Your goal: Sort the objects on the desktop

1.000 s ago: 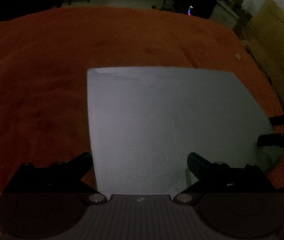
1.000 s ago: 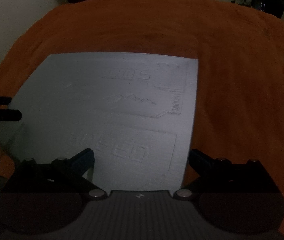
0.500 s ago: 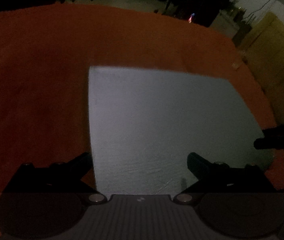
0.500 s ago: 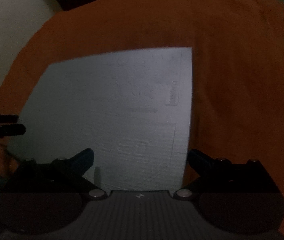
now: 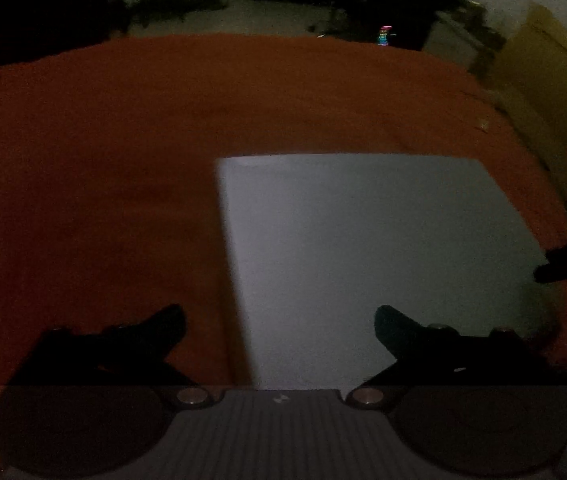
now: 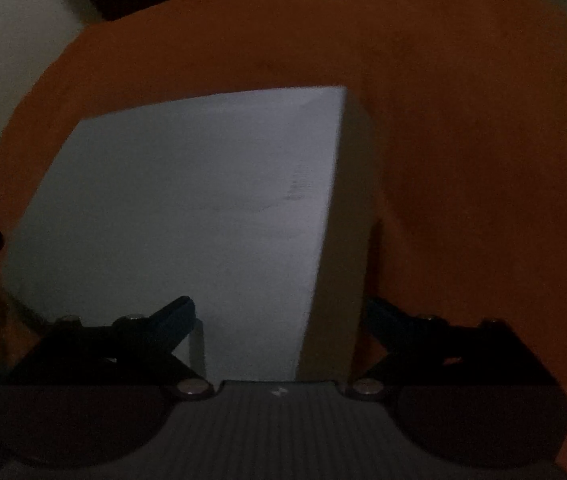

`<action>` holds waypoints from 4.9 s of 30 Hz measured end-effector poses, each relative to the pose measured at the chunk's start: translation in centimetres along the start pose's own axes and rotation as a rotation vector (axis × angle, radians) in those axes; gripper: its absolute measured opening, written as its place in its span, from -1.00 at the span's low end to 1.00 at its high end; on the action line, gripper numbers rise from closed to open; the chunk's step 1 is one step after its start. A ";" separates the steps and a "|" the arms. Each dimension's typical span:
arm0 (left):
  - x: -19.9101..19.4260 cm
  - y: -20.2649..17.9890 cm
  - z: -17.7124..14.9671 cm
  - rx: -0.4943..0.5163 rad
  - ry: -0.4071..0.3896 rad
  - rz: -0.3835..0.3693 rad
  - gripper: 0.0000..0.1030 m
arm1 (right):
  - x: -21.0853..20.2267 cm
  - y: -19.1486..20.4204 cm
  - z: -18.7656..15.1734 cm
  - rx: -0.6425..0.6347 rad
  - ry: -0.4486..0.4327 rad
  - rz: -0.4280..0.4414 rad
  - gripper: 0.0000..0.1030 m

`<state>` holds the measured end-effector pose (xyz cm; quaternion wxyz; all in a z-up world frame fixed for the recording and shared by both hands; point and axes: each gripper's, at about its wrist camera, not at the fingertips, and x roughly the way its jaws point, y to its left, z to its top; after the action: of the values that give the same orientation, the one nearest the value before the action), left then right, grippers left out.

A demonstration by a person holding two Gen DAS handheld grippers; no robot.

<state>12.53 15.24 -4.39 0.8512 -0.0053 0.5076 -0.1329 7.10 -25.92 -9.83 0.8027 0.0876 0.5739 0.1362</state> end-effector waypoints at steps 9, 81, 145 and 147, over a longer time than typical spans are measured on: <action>7.5 1.0 1.9 -0.130 0.146 -0.158 0.99 | 4.3 -0.3 4.3 -0.013 0.044 0.066 0.99; -15.6 -12.2 10.6 0.077 -0.218 0.079 0.99 | -14.2 20.3 9.9 -0.110 -0.207 -0.162 1.00; -4.6 -14.5 -9.1 -0.087 -0.046 0.273 1.00 | -2.2 15.1 -8.1 0.015 -0.160 -0.167 1.00; -4.6 -14.4 -9.2 -0.084 -0.047 0.271 1.00 | -2.1 15.2 -8.1 0.017 -0.156 -0.164 1.00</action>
<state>-0.68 3.62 -2.77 0.8721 0.0244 0.4886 0.0046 -2.95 -12.29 -6.05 0.8526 0.0576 0.5161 0.0581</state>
